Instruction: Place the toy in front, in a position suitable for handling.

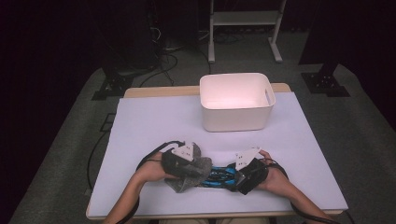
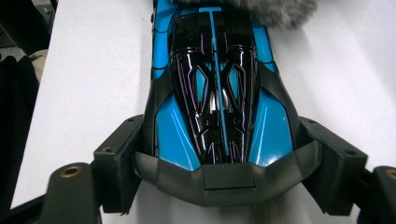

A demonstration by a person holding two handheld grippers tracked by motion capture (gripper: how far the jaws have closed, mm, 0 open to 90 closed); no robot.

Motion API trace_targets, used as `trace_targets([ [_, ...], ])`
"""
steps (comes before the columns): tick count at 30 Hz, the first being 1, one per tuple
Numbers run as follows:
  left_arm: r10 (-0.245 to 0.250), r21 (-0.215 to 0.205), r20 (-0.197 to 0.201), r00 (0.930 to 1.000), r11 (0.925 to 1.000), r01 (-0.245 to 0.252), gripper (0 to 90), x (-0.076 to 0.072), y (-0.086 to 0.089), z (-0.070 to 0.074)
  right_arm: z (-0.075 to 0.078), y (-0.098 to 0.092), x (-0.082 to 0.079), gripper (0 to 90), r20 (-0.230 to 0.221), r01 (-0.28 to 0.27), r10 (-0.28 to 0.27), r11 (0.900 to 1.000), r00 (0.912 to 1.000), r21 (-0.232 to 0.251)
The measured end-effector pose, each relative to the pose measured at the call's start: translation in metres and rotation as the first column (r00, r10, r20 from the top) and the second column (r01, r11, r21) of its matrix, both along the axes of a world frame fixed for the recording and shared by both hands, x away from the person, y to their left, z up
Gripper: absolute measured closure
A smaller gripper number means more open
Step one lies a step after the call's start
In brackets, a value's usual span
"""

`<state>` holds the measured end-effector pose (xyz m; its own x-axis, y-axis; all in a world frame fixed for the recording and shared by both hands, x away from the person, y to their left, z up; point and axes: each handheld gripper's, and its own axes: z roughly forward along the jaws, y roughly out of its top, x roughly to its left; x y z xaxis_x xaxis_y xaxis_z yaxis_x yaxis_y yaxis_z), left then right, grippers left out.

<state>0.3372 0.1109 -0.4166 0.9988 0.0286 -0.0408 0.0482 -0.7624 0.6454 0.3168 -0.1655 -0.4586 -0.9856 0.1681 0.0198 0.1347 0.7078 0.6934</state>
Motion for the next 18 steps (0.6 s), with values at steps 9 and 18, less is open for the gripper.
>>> trace_targets([
  [9,-0.102,-0.006,0.015,0.9946,0.9947,0.103,75.9,-0.004,-0.04,0.008,0.0,0.0,0.0,22.7,-0.002,0.002,-0.002,1.0,1.0,0.001],
  [18,-0.039,-0.055,-0.036,0.9986,0.9978,0.037,75.5,-0.004,-0.012,-0.004,0.0,0.001,-0.001,21.9,0.005,0.013,-0.013,1.0,0.9999,-0.006],
])
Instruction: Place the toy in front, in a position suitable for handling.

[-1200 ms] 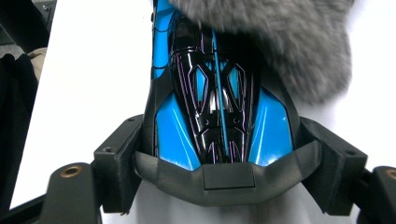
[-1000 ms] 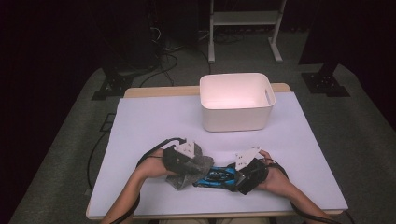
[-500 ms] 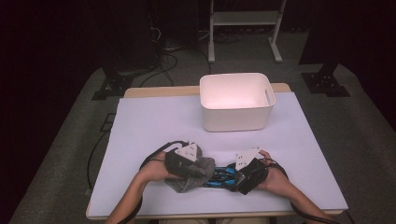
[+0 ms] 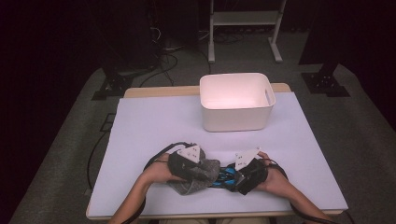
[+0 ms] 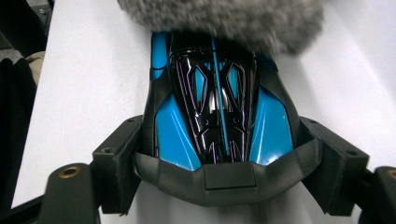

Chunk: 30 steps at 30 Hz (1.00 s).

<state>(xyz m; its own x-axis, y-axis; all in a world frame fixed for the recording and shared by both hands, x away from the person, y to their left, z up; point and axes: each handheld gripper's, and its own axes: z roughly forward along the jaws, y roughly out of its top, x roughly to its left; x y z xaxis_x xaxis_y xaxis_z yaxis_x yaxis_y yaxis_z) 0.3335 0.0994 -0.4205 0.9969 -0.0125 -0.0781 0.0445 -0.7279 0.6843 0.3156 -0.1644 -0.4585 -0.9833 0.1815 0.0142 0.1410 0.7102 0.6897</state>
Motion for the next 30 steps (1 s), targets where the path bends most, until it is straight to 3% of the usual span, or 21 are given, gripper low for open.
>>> trace_targets([
  [2,0.027,-0.009,-0.002,0.9996,0.9996,-0.027,75.5,-0.001,0.011,-0.002,0.001,0.003,-0.001,19.8,-0.005,0.016,-0.016,1.0,0.9999,-0.013],
  [7,0.048,-0.031,-0.012,0.9988,0.9983,-0.049,75.5,-0.003,0.018,-0.006,0.004,0.006,-0.003,17.1,-0.003,0.013,-0.013,0.999,0.9999,-0.052],
  [10,0.056,-0.041,-0.002,0.9984,0.9976,-0.056,75.4,-0.005,0.019,-0.007,0.007,0.001,-0.003,14.8,-0.026,0.022,-0.024,0.997,0.9994,-0.07],
  [13,0.062,-0.057,0.007,0.998,0.9964,-0.062,75.5,-0.007,0.02,-0.008,0.014,-0.009,0.002,13.1,-0.105,0.058,-0.058,0.998,0.9928,-0.003],
  [14,0.064,-0.065,0.006,0.9979,0.9959,-0.063,75.5,-0.007,0.021,-0.009,0.018,-0.011,0.008,13.3,-0.16,0.086,-0.078,0.995,0.984,0.043],
  [15,0.065,-0.068,0.004,0.9978,0.9956,-0.065,75.5,-0.008,0.021,-0.009,0.018,-0.011,0.008,13.3,-0.16,0.086,-0.078,0.995,0.984,0.043],
  [17,0.068,-0.069,0.008,0.9977,0.9953,-0.067,75.5,-0.008,0.021,-0.009,0.022,-0.01,0.016,14.3,-0.201,0.113,-0.097,0.991,0.9749,0.069],
  [21,0.061,-0.06,0.012,0.9981,0.9964,-0.06,75.2,-0.01,0.022,-0.008,0.021,-0.001,0.026,14.4,-0.206,0.115,-0.099,0.991,0.9735,0.067],
  [24,0.063,-0.067,0.006,0.998,0.9958,-0.062,75.1,-0.009,0.024,-0.009,0.015,0.006,0.027,15.6,-0.207,0.107,-0.098,0.994,0.9735,0.034],
  [28,0.063,-0.061,0.013,0.9979,0.9962,-0.062,75.0,-0.01,0.024,-0.008,0.009,0.003,0.03,18.1,-0.267,0.136,-0.119,0.99,0.9562,0.046],
  [29,0.064,-0.058,0.022,0.9977,0.9963,-0.062,75.0,-0.01,0.024,-0.006,0.005,0.0,0.032,18.2,-0.318,0.154,-0.127,0.986,0.9396,0.062],
  [30,0.064,-0.058,0.022,0.9977,0.9963,-0.062,75.0,-0.01,0.024,-0.006,0.005,0.0,0.032,18.8,-0.314,0.154,-0.126,0.986,0.9409,0.066],
])
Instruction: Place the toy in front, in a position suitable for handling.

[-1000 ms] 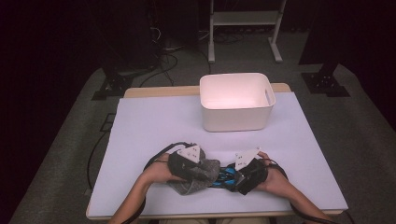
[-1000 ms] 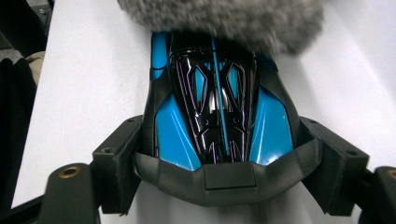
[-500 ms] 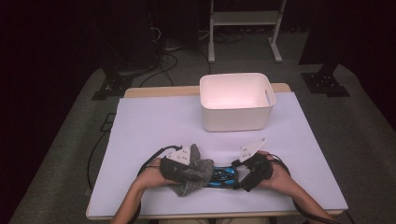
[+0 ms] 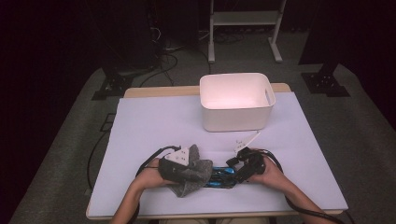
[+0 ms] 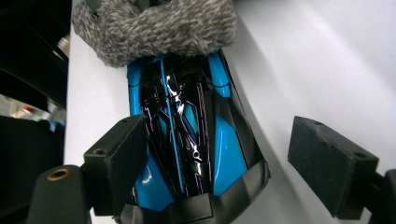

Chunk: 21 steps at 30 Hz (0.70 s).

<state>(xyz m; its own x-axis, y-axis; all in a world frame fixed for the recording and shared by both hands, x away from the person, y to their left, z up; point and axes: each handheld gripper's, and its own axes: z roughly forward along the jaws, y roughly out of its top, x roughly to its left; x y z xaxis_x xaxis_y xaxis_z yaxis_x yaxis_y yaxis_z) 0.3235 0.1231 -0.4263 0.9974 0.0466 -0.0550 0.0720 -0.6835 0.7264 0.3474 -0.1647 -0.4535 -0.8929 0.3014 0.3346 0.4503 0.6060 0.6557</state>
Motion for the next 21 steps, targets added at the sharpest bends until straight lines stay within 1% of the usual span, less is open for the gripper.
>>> trace_targets([
  [1,0.004,-0.005,0.002,1.0,1.0,-0.004,75.0,0.001,0.0,0.003,0.001,0.0,-0.001,20.7,-0.002,0.001,-0.001,1.0,1.0,-0.001],
  [3,0.005,-0.006,0.005,1.0,1.0,-0.005,74.9,0.001,0.0,0.005,0.001,0.0,-0.001,21.4,-0.002,0.0,0.0,1.0,1.0,0.0],
  [4,0.009,0.001,0.01,0.9999,1.0,-0.009,74.9,0.002,-0.001,0.009,0.001,0.001,-0.003,22.7,-0.005,0.011,-0.011,1.0,0.9999,0.001],
  [6,0.008,0.004,0.014,0.9999,1.0,-0.008,74.8,0.003,-0.001,0.01,0.001,0.0,-0.004,23.1,-0.008,0.015,-0.015,1.0,0.9999,0.004],
  [9,0.005,0.014,0.03,0.9995,0.9999,-0.006,74.6,0.003,-0.004,0.02,0.004,0.001,-0.007,25.7,0.012,0.015,-0.015,1.0,0.9998,-0.009],
  [11,0.003,0.015,0.035,0.9994,0.9999,-0.004,74.4,0.004,-0.004,0.023,0.006,0.003,-0.01,26.1,0.026,0.007,-0.006,1.0,0.9996,-0.019],
  [13,-0.004,0.024,0.045,0.999,0.9997,0.002,74.2,0.004,-0.005,0.028,0.006,0.003,-0.012,26.1,0.025,0.003,-0.002,1.0,0.9997,-0.021],
  [14,-0.002,0.024,0.047,0.9989,0.9997,0.001,74.2,0.004,-0.006,0.031,0.006,0.004,-0.013,26.1,0.022,-0.006,0.007,1.0,0.9997,-0.022],
  [15,-0.008,0.031,0.054,0.9985,0.9995,0.007,74.2,0.004,-0.007,0.036,0.006,0.006,-0.017,25.3,0.017,-0.034,0.035,0.999,0.9993,-0.021],
  [16,-0.008,0.028,0.054,0.9985,0.9996,0.007,74.2,0.004,-0.007,0.038,0.006,0.007,-0.021,24.2,0.023,-0.053,0.054,0.998,0.9983,-0.032],
  [17,-0.02,0.024,0.053,0.9984,0.9995,0.018,74.2,0.003,-0.008,0.041,0.006,0.008,-0.023,24.3,0.034,-0.066,0.068,0.997,0.9972,-0.039],
  [18,-0.02,0.024,0.053,0.9984,0.9995,0.018,74.2,0.003,-0.008,0.041,0.006,0.008,-0.023,24.3,0.034,-0.066,0.068,0.997,0.9972,-0.039],
  [19,-0.024,0.02,0.05,0.9984,0.9995,0.023,74.2,0.002,-0.008,0.043,0.007,0.009,-0.028,24.3,0.046,-0.079,0.081,0.995,0.9956,-0.055],
  [21,-0.04,0.033,0.058,0.9975,0.9987,0.038,74.2,-0.002,-0.011,0.046,0.008,0.01,-0.035,27.2,0.081,-0.09,0.096,0.993,0.9921,-0.075],
])
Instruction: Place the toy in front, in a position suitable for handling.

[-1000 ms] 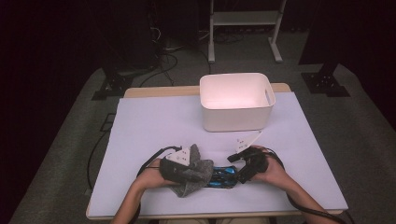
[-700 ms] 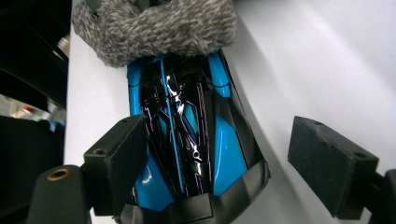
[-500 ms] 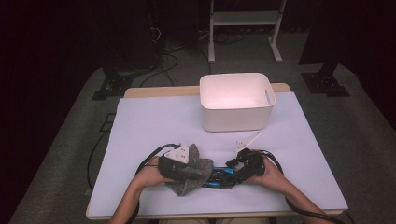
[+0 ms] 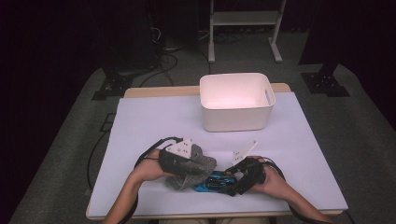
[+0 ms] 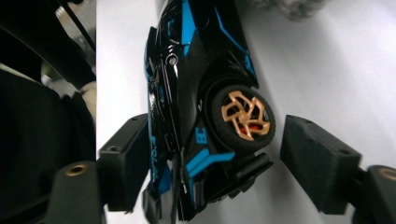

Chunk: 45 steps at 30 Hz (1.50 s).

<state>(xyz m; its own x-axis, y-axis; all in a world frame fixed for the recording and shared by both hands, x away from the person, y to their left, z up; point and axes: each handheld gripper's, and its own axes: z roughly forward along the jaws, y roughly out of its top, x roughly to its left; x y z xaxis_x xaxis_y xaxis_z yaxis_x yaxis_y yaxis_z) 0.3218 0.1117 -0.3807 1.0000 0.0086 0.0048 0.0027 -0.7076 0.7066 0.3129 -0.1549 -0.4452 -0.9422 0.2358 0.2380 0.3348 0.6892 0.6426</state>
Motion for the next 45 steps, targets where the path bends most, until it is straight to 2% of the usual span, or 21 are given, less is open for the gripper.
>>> trace_targets([
  [2,-0.015,0.01,-0.001,0.9999,0.9998,0.015,74.2,-0.003,-0.001,0.0,0.002,0.0,-0.007,36.1,0.036,-0.028,0.028,1.0,0.999,0.004],
  [6,-0.028,0.008,-0.023,0.9994,0.9996,0.028,74.2,-0.008,0.0,-0.001,0.003,0.003,-0.012,38.4,0.06,-0.043,0.044,0.999,0.9972,-0.007],
  [8,-0.033,0.016,-0.02,0.9992,0.9993,0.033,74.0,-0.009,0.0,-0.001,-0.001,0.012,-0.016,39.5,0.093,-0.065,0.069,0.997,0.9933,-0.045],
  [10,-0.043,0.015,-0.026,0.9987,0.9989,0.044,74.0,-0.011,0.0,-0.001,-0.003,0.017,-0.019,42.9,0.112,-0.076,0.081,0.996,0.9904,-0.05],
  [13,-0.054,0.017,-0.026,0.9982,0.9984,0.054,74.0,-0.014,0.001,0.0,-0.002,0.019,-0.02,48.8,0.103,-0.085,0.088,0.996,0.9908,-0.035],
  [14,-0.059,0.01,-0.043,0.9973,0.9982,0.06,73.6,-0.013,0.002,0.0,-0.001,0.02,-0.021,52.9,0.112,-0.108,0.11,0.994,0.9876,-0.028],
  [17,-0.062,-0.009,-0.067,0.9958,0.9981,0.062,73.3,-0.011,0.004,-0.002,0.001,0.024,-0.026,54.6,0.164,-0.141,0.147,0.989,0.9755,-0.051],
  [19,-0.051,-0.018,-0.06,0.9969,0.9986,0.05,73.3,-0.01,0.006,-0.001,0.005,0.024,-0.024,55.0,0.211,-0.15,0.159,0.987,0.9645,-0.056],
  [20,-0.045,-0.022,-0.055,0.9974,0.9988,0.044,73.3,-0.009,0.006,0.0,0.005,0.024,-0.024,55.0,0.211,-0.15,0.159,0.987,0.9645,-0.056],
  [21,-0.041,-0.025,-0.053,0.9978,0.9989,0.04,73.3,-0.009,0.006,0.001,0.009,0.023,-0.023,55.4,0.263,-0.139,0.149,0.989,0.9531,-0.058],
  [22,-0.037,-0.034,-0.048,0.9981,0.9988,0.035,73.3,-0.007,0.006,0.003,0.009,0.023,-0.023,55.4,0.263,-0.139,0.149,0.989,0.9531,-0.058],
  [23,-0.029,-0.036,-0.034,0.999,0.9989,0.028,73.3,-0.004,0.003,0.008,0.015,0.023,-0.017,55.6,0.299,-0.131,0.14,0.99,0.9438,-0.05],
  [25,-0.026,-0.023,-0.025,0.9993,0.9994,0.026,73.3,-0.002,0.0,0.01,0.016,0.023,-0.015,55.7,0.303,-0.124,0.131,0.991,0.9439,-0.042],
  [27,-0.023,0.009,-0.022,0.9995,0.9997,0.023,73.3,0.002,-0.004,0.009,0.013,0.022,-0.011,55.8,0.281,-0.117,0.118,0.993,0.9523,-0.022],
  [29,-0.026,0.026,-0.033,0.9991,0.9993,0.027,73.3,0.003,-0.008,0.003,0.008,0.021,-0.009,55.9,0.268,-0.109,0.115,0.993,0.9565,-0.036],
  [32,-0.03,0.013,-0.044,0.9986,0.9995,0.03,73.2,0.002,-0.013,-0.003,0.0,0.017,-0.009,55.3,0.236,-0.098,0.11,0.993,0.9654,-0.059],
  [34,-0.021,0.01,-0.042,0.9989,0.9997,0.022,73.1,0.002,-0.013,-0.003,0.002,0.014,-0.007,52.2,0.207,-0.092,0.1,0.995,0.9733,-0.048],
  [35,-0.017,0.016,-0.038,0.9991,0.9997,0.018,72.4,0.002,-0.013,-0.003,0.008,0.007,-0.004,48.9,0.187,-0.088,0.09,0.996,0.9783,-0.018],
  [39,-0.023,0.036,-0.021,0.9995,0.9991,0.023,72.3,0.001,-0.016,-0.001,0.013,-0.004,-0.004,51.1,0.188,-0.068,0.064,0.998,0.9801,0.012],
  [42,-0.029,0.03,-0.022,0.9993,0.9991,0.03,72.6,0.001,-0.019,0.0,0.01,-0.01,-0.008,55.1,0.181,-0.054,0.053,0.999,0.9821,0.006],
  [45,-0.051,0.039,-0.004,0.9987,0.998,0.051,72.6,0.0,-0.03,0.002,0.01,-0.009,-0.01,55.6,0.199,-0.052,0.05,0.999,0.9787,0.004],
])
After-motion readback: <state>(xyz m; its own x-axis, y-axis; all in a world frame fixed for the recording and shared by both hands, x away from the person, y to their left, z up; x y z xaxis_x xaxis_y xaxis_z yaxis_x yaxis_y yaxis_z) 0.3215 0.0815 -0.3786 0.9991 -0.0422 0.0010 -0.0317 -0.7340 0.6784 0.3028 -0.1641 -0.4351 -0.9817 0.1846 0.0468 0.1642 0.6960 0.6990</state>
